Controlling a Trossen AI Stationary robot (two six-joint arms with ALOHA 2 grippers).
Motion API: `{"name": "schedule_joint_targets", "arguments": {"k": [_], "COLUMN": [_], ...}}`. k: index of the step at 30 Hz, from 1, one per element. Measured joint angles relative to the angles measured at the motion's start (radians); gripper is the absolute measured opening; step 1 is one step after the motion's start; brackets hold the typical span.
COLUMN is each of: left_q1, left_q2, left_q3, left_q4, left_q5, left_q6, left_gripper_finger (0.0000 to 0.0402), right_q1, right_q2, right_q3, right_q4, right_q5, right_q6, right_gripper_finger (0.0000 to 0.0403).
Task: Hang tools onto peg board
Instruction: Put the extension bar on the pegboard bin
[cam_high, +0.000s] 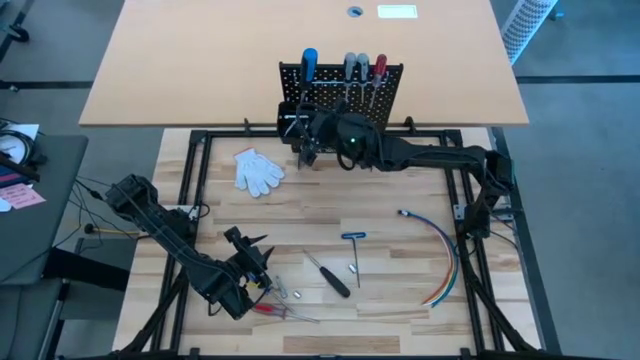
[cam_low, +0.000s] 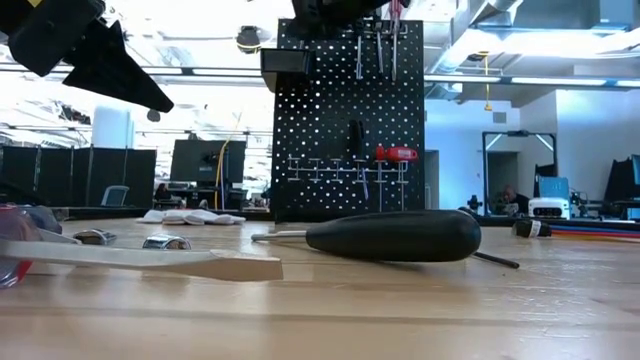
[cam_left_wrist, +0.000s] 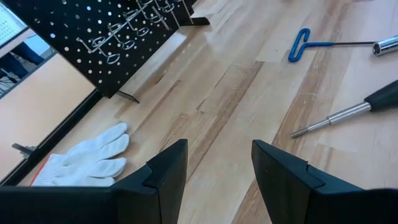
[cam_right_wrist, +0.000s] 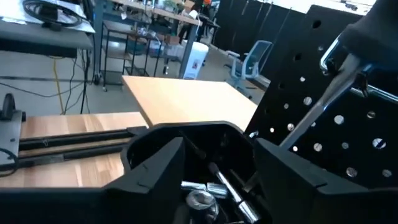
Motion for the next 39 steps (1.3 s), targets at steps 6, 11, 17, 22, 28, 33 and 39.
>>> {"name": "schedule_joint_targets", "arguments": {"k": [6, 11, 17, 22, 28, 33, 39], "left_q1": [-0.001, -0.023, -0.062, -0.102, -0.096, -0.023, 0.083], "left_q2": [0.0, 0.0, 0.0, 0.0, 0.001, 0.001, 0.001], "left_q3": [0.0, 0.0, 0.0, 0.0, 0.0, 0.0, 0.0], "left_q4": [0.0, -0.001, 0.002, 0.072, 0.288, 0.473, 0.49], "left_q5": [0.002, 0.002, 0.002, 0.013, 0.312, 0.504, 0.737], "left_q6": [0.0, 0.008, 0.027, 0.163, 0.603, 0.756, 0.955], "left_gripper_finger": [0.0173, 0.0173, 0.0173, 0.0173, 0.0173, 0.0173, 0.0173], "right_q1": [0.033, 0.163, 0.38, 0.546, 0.71, 0.76, 0.756], "right_q2": [-0.027, -0.088, -0.123, -0.09, 0.004, 0.092, 0.109], "right_q3": [0.0, 0.0, -0.092, -0.297, -0.521, -0.567, -0.561], "right_q4": [0.036, -0.057, -0.186, -0.112, 0.197, 0.325, 0.343], "right_q5": [0.0, -0.004, -0.114, -0.264, -0.271, -0.191, -0.179], "right_q6": [-0.076, -0.116, -0.115, 0.051, 0.218, 0.314, 0.331], "right_gripper_finger": [0.0228, 0.0223, 0.0216, 0.0214, 0.0214, 0.0214, 0.0214]}}
